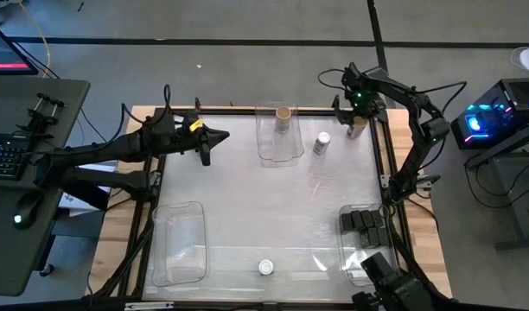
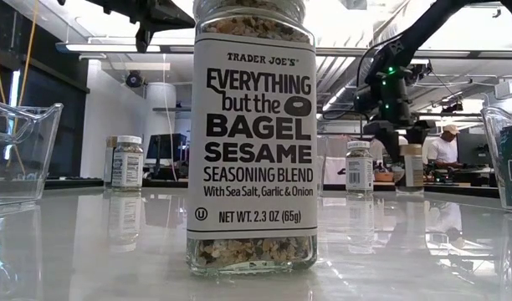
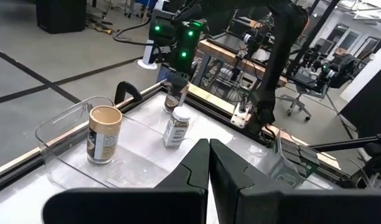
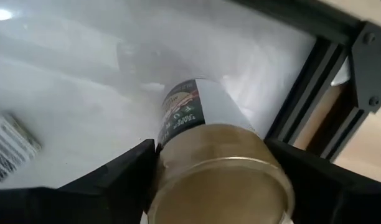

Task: Sort spices by type
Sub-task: Put the gold spice bottle into the top transparent bin

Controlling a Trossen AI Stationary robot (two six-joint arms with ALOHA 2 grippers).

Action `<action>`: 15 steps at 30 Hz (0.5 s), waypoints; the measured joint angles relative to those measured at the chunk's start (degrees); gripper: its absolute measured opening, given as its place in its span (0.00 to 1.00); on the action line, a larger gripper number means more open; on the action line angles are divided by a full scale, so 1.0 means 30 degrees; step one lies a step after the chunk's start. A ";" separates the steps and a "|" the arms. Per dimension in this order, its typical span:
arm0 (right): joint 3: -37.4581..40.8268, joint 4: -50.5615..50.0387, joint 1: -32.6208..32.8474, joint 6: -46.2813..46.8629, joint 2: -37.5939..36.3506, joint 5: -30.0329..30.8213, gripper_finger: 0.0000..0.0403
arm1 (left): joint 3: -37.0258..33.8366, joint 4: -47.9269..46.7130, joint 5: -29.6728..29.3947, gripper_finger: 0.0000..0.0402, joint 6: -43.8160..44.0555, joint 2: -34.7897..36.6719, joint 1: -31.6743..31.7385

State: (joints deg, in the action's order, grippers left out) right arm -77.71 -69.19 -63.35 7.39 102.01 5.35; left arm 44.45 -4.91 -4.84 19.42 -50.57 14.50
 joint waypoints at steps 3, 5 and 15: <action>0.0000 -0.0580 0.0021 -0.0433 -0.0185 0.0038 0.67 | 0.0000 -0.0006 0.0000 0.00 -0.0116 0.0000 0.0000; 0.0007 -0.0577 0.0021 -0.0681 -0.0560 0.0037 0.67 | 0.0000 -0.0006 0.0000 0.00 -0.0445 0.0000 0.0000; -0.2375 0.0361 0.1293 0.0250 -0.3167 -0.2405 0.67 | 0.0000 -0.0028 -0.0044 0.00 -0.1094 0.0000 0.0234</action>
State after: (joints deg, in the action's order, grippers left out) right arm -84.84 -68.11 -59.47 8.14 92.51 -1.86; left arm 44.45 -4.99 -4.97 16.14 -50.57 15.20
